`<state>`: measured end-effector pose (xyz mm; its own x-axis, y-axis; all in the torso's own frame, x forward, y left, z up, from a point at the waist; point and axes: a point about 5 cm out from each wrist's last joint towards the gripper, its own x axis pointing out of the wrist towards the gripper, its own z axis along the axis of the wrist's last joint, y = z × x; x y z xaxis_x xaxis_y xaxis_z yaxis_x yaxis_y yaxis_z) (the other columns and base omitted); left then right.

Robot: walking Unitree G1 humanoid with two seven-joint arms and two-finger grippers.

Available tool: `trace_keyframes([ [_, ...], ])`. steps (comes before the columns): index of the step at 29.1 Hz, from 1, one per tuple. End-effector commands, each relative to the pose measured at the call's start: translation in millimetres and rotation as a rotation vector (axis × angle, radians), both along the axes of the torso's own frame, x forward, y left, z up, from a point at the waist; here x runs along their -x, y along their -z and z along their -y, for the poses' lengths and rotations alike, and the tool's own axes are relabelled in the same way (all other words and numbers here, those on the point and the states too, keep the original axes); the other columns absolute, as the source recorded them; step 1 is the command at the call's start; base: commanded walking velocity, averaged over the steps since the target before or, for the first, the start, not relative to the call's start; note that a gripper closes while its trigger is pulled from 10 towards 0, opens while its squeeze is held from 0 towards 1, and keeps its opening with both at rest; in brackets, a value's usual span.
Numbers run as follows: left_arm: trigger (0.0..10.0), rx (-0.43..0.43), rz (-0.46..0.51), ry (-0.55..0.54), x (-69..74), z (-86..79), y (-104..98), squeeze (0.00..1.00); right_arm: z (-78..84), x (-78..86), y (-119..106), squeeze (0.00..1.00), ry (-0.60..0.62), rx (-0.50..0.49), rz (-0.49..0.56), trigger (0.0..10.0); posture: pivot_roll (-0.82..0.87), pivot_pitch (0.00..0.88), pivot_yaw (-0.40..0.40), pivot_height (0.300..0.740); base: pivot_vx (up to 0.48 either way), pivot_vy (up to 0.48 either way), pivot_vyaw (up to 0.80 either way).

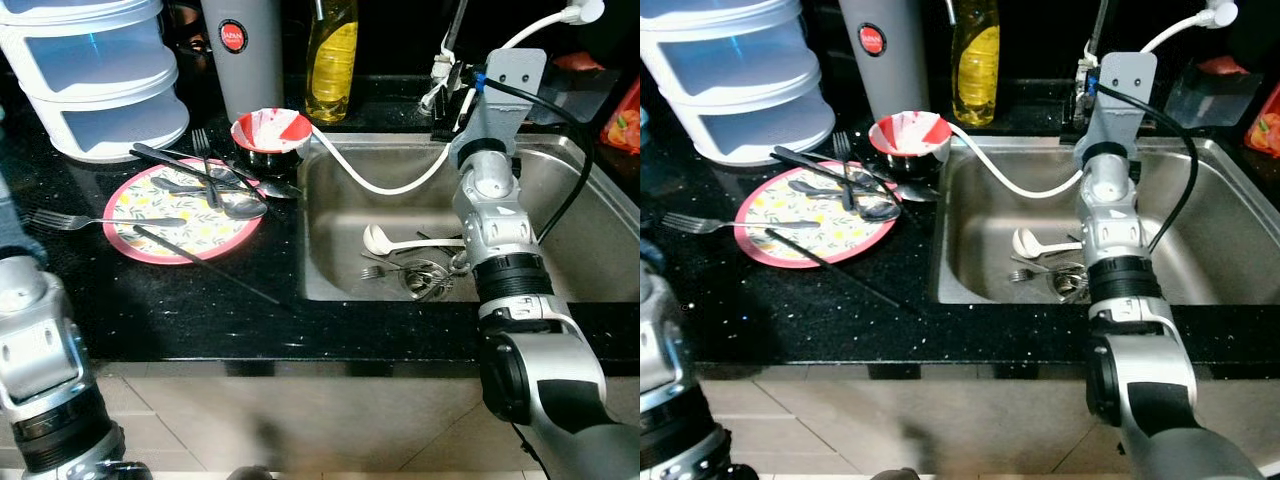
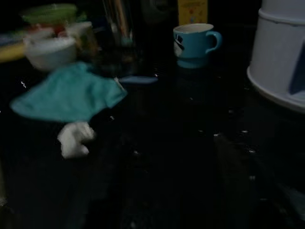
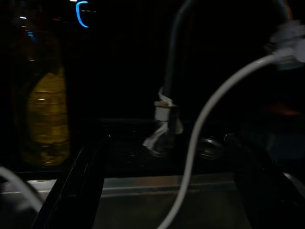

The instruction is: Kitchen organization

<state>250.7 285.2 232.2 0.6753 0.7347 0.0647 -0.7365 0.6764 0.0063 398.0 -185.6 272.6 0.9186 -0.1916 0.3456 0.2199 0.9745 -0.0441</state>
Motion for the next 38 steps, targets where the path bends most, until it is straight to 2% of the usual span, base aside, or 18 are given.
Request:
trace_keyframes([
  [1,10.0,0.113,0.047,0.017,0.5,1.1,1,1.00,-4.0,-1.4,-3,0.00,-0.020,0.001,0.011,10.0,0.22,0.000,-0.002,0.740,0.000,0.000,0.00],
  [2,10.0,0.254,0.109,0.058,-1.8,1.6,5,1.00,-5.8,-2.0,-4,0.00,-0.028,0.003,0.011,10.0,0.22,0.000,-0.002,0.740,0.000,0.000,0.00],
  [5,10.0,0.290,0.124,0.072,-2.8,1.9,6,1.00,-6.1,-2.1,-4,0.00,-0.030,0.003,0.011,10.0,0.22,0.000,-0.002,0.740,0.000,0.000,0.00],
  [7,10.0,0.485,0.204,0.157,-15.3,-0.5,13,1.00,-9.2,-2.5,-5,0.00,-0.040,0.005,0.017,10.0,0.22,0.000,-0.008,0.740,0.000,0.000,0.00],
  [9,10.0,0.610,0.248,0.239,-26.5,0.5,18,1.00,-11.3,-2.7,-7,0.00,-0.049,0.007,0.023,10.0,0.21,0.000,-0.014,0.740,0.000,0.000,0.00],
  [10,10.0,0.642,0.260,0.273,-30.4,2.4,19,0.00,-11.4,-2.6,-7,0.00,-0.051,0.008,0.025,10.0,0.21,0.000,-0.018,0.740,0.000,0.000,0.00],
  [13,10.0,0.747,0.267,0.334,-42.2,6.5,24,0.00,-10.0,-2.2,-9,0.00,-0.051,0.010,0.030,10.0,0.19,0.000,-0.017,0.740,0.000,0.000,0.00],
  [14,10.0,0.747,0.267,0.334,-42.2,6.5,24,0.00,-10.0,-2.2,-9,0.00,-0.051,0.010,0.030,10.0,0.19,0.000,-0.017,0.740,0.000,0.000,0.00],
  [15,10.0,0.824,0.265,0.378,-50.1,10.3,30,0.00,-9.1,-1.4,-8,0.00,-0.050,0.012,0.032,10.0,0.19,0.000,-0.017,0.740,0.000,0.000,0.00],
  [21,10.0,0.862,0.238,0.456,-61.7,16.0,33,0.00,-7.2,-0.3,-9,0.00,-0.044,0.015,0.034,10.0,0.17,0.000,-0.011,0.740,0.000,0.000,0.00],
  [22,2.3,0.870,0.245,0.476,-64.6,16.1,32,0.00,-6.2,0.1,-9,0.00,-0.040,0.016,0.035,10.0,0.17,0.000,-0.011,0.740,0.000,0.000,0.00],
  [23,0.7,0.874,0.251,0.499,-67.4,16.1,30,0.00,-4.9,0.7,-9,0.00,-0.035,0.017,0.037,10.0,0.17,0.000,-0.011,0.740,0.000,0.000,0.00],
  [24,0.7,0.876,0.254,0.511,-68.9,16.0,30,0.00,-4.0,1.1,-9,0.00,-0.032,0.017,0.039,10.0,0.17,0.000,-0.011,0.740,0.000,0.000,0.00],
  [25,0.0,0.872,0.257,0.511,-70.2,15.6,29,0.00,-2.8,1.4,-10,0.00,-0.028,0.018,0.040,10.0,0.15,0.000,-0.004,0.740,0.000,0.000,0.00],
  [33,0.0,0.808,0.287,0.458,-68.8,14.3,28,0.00,2.4,3.1,-9,0.00,-0.012,0.018,0.041,10.0,0.15,0.000,0.000,0.740,0.000,0.000,0.00],
  [34,0.0,0.757,0.286,0.440,-67.7,13.6,27,0.00,2.5,3.1,-9,0.00,-0.012,0.018,0.041,10.0,0.15,0.000,0.000,0.740,0.000,0.000,0.00],
  [36,0.0,0.724,0.285,0.431,-67.3,12.9,26,0.00,2.5,3.1,-9,0.00,-0.011,0.018,0.040,10.0,0.15,0.000,0.000,0.740,0.000,0.000,0.00],
  [38,0.0,0.608,0.308,0.419,-65.6,11.9,13,0.00,2.3,3.3,-10,0.00,-0.012,0.016,0.040,10.0,0.14,0.000,0.001,0.740,0.000,0.000,0.00],
])
